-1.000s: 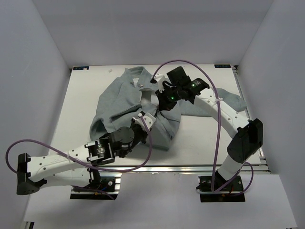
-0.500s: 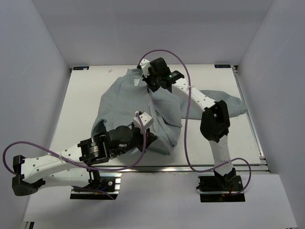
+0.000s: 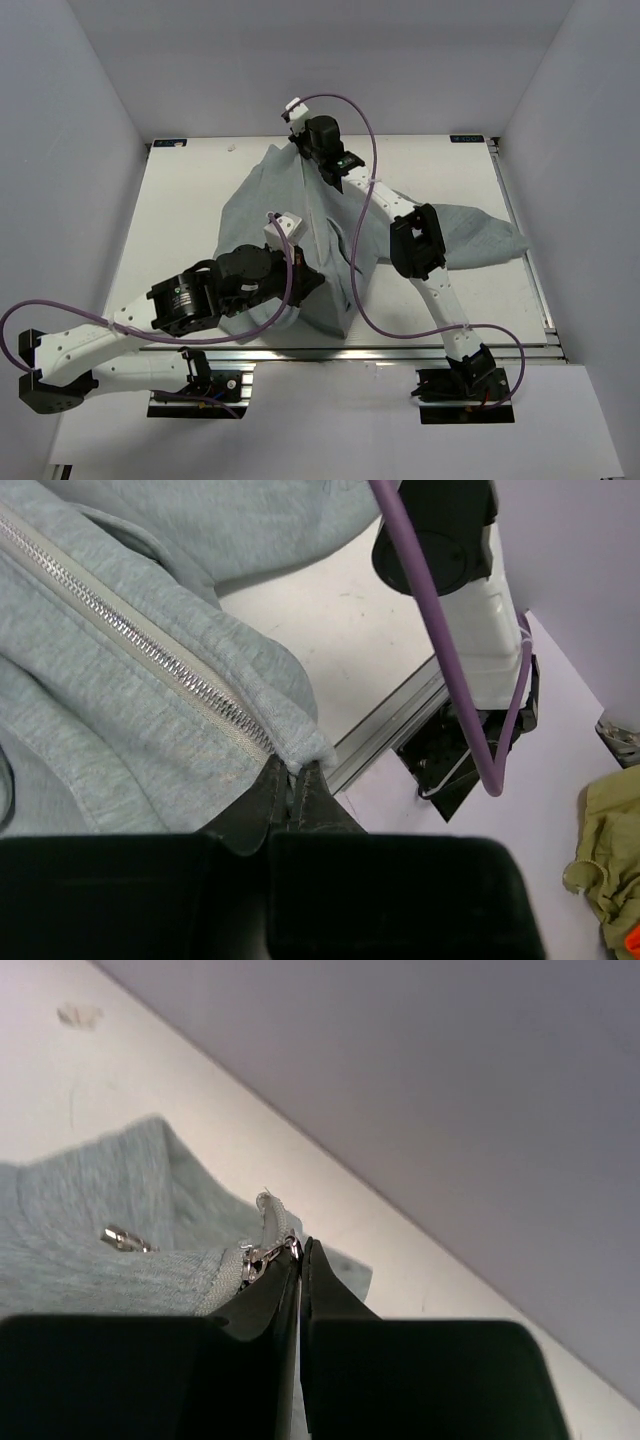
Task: Zip up the jacket
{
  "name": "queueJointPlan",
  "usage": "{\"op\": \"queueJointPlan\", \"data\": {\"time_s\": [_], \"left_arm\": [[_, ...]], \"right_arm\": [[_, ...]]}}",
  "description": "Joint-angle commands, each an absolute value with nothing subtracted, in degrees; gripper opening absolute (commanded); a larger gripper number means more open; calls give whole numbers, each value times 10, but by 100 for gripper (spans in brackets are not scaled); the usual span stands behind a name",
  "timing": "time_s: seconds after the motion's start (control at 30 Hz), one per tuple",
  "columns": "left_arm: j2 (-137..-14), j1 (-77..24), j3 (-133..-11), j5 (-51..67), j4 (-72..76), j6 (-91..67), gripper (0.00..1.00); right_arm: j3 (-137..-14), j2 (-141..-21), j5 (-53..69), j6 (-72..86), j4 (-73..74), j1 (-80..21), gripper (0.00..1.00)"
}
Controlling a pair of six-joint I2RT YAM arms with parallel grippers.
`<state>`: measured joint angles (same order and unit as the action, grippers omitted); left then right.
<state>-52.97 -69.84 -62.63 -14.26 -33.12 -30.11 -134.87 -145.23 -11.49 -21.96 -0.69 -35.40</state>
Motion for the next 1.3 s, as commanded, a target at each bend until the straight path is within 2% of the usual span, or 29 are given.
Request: {"op": "queueJointPlan", "data": {"time_s": [0.0,0.1,0.2,0.23,0.27,0.3,0.33,0.37,0.4,0.57,0.67,0.77,0.8,0.9,0.97,1.0,1.07,1.1,1.2,1.27], "left_arm": [[-510,-745,-673,81,-336,-386,0],[-512,-745,-674,82,-342,-392,0],[-512,-745,-656,78,-338,-403,0],[-512,-744,-652,76,-339,-407,12],[-514,-745,-643,74,-345,-416,23],[-515,-745,-638,67,-350,-422,61],[-516,-745,-633,63,-352,-425,85],[-517,-745,-620,64,-352,-435,98],[-518,-745,-614,63,-352,-441,98],[-519,-744,-595,6,-371,-474,98],[-538,-744,-613,-117,-430,-509,98],[-576,-700,-643,-202,-498,-542,98],[-587,-670,-649,-201,-508,-541,98],[-607,-455,-629,-166,-447,-479,98],[-618,-387,-617,-164,-366,-429,98],[-627,-321,-620,-153,-352,-419,98],[-674,-250,-655,-107,-342,-381,98],[-695,-175,-670,-70,-345,-377,98],[-773,-74,-727,-60,-377,-372,98],[-785,-64,-741,-84,-375,-359,98]], "right_arm": [[-1371,-1465,-167,-228,-248,-287,0],[-1404,-1478,-128,-220,-220,-289,0],[-1305,-1423,-89,-232,-240,-299,0],[-1266,-1394,-77,-231,-230,-300,6],[-1248,-1379,-59,-230,-219,-301,19],[-1227,-1364,-28,-229,-213,-301,41],[-1206,-1333,-19,-217,-210,-301,50],[-1165,-1318,-9,-212,-209,-301,82],[-1145,-1304,-10,-206,-209,-301,89],[-1089,-1221,-29,-173,-144,-301,89],[-1081,-1183,-74,-142,-69,-294,89],[-1043,-1133,-79,-55,-9,-269,89],[-1028,-1117,-64,-1,-1,-248,89],[-887,-1009,-33,90,-13,-208,89],[-822,-963,-54,105,-31,-200,89],[-797,-942,-58,112,-32,-193,89],[-748,-888,-56,132,-5,-180,89],[-739,-876,-59,140,46,-177,89],[-707,-815,-94,154,107,-171,89],[-672,-789,-109,167,132,-171,89]]}}
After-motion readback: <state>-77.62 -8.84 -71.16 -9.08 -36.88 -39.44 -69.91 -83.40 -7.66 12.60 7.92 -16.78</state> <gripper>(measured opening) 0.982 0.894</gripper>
